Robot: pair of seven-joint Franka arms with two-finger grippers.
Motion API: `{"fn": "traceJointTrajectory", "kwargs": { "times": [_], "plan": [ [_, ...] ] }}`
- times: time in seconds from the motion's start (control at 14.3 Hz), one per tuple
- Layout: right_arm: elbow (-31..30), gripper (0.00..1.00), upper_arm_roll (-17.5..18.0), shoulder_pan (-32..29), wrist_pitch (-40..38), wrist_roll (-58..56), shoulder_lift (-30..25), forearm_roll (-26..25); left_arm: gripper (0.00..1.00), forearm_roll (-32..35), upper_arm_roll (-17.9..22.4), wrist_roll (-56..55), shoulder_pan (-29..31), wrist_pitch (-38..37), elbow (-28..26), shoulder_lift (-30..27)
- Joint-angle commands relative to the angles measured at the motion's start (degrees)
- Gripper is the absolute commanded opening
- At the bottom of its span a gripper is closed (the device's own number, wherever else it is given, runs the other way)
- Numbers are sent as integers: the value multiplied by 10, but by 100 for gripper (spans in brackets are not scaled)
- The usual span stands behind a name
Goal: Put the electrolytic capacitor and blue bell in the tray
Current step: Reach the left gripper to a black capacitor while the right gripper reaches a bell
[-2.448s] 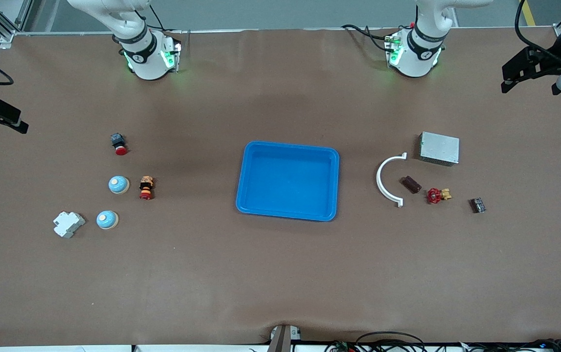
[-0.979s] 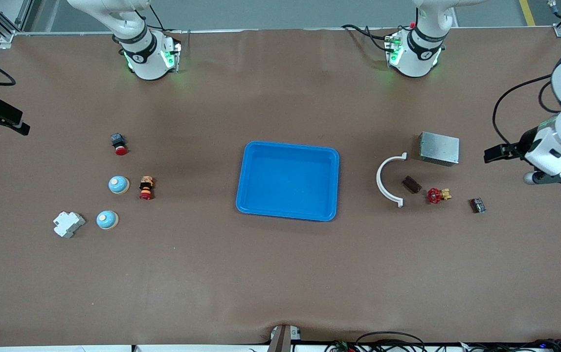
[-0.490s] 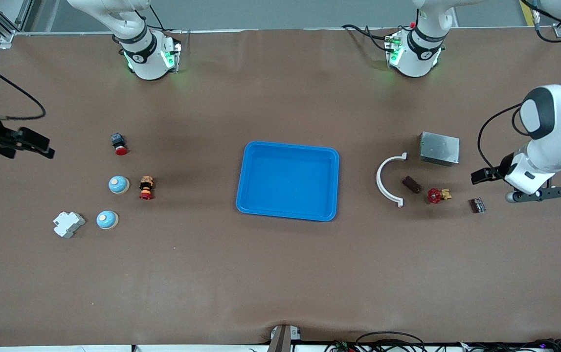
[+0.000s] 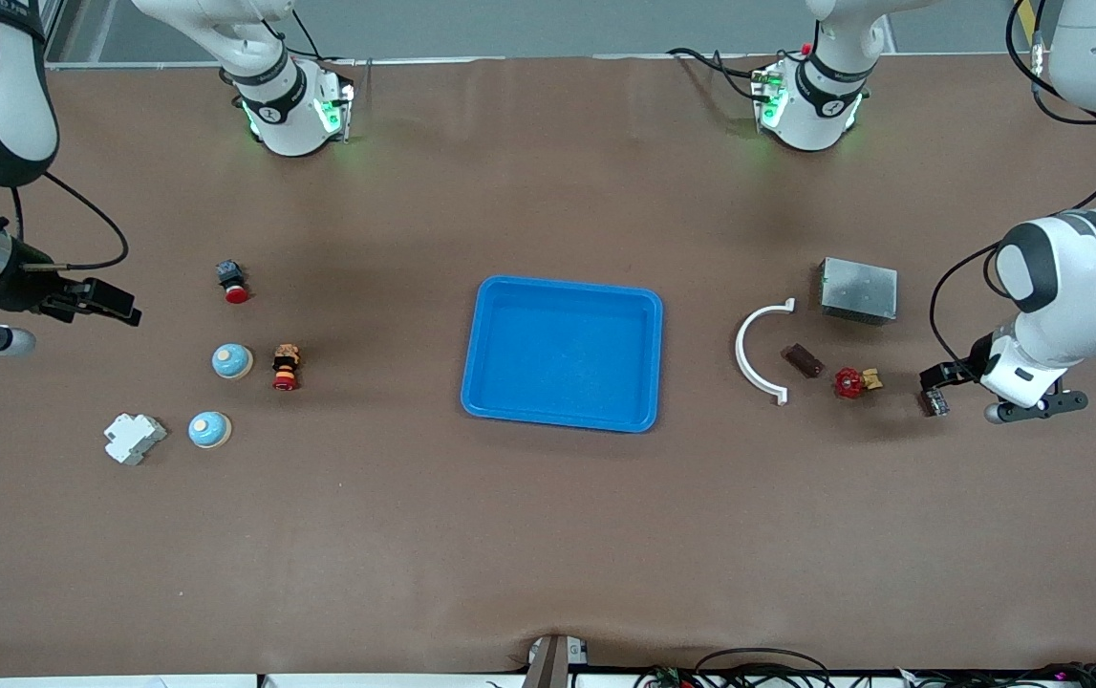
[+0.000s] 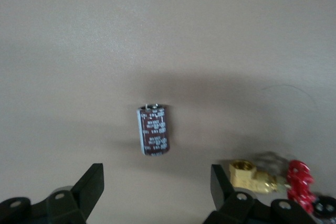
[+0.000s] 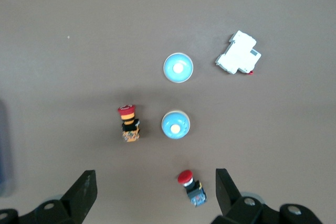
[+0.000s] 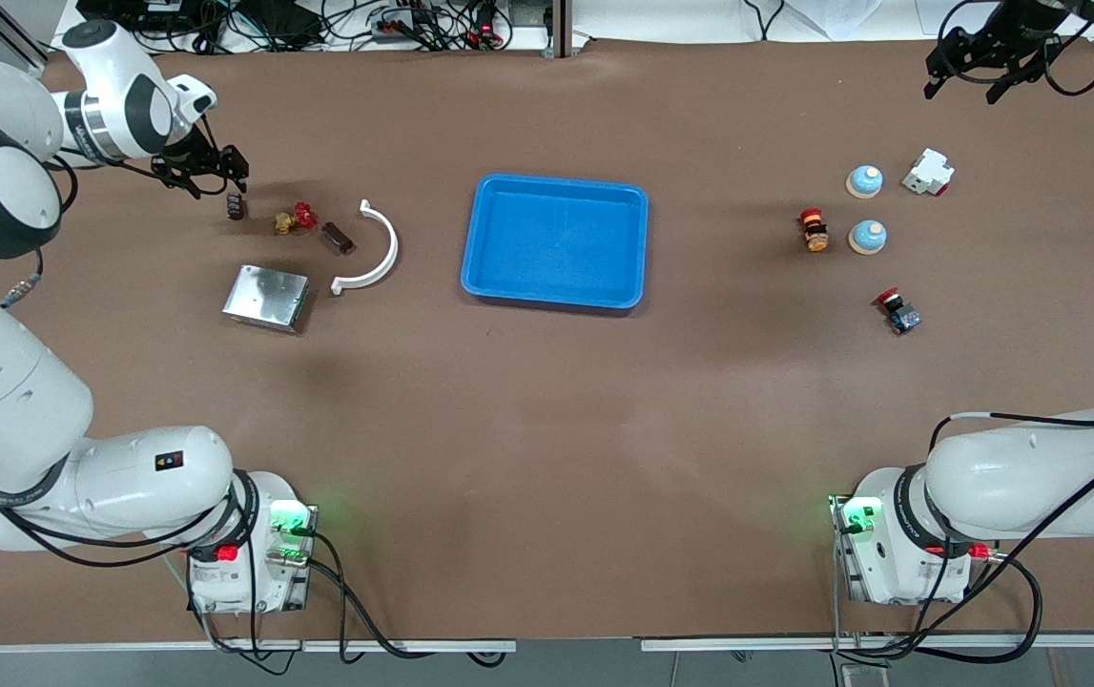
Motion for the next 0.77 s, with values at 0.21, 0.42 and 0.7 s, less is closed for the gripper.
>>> {"fn": "traceJointTrajectory", "kwargs": {
  "times": [0.21,0.42,0.7],
  "plan": [
    [-67,100,4,-8,119,2,43,4,79,9,-3,2,-1,65,16,56],
    [-77,100,4,-8,170,2,80,4,73,9,-3,3,-1,71,16,60],
    [-75,100,4,-6,240,1,131,4,56,9,-3,3,2,73,16,66]
  ]
}}
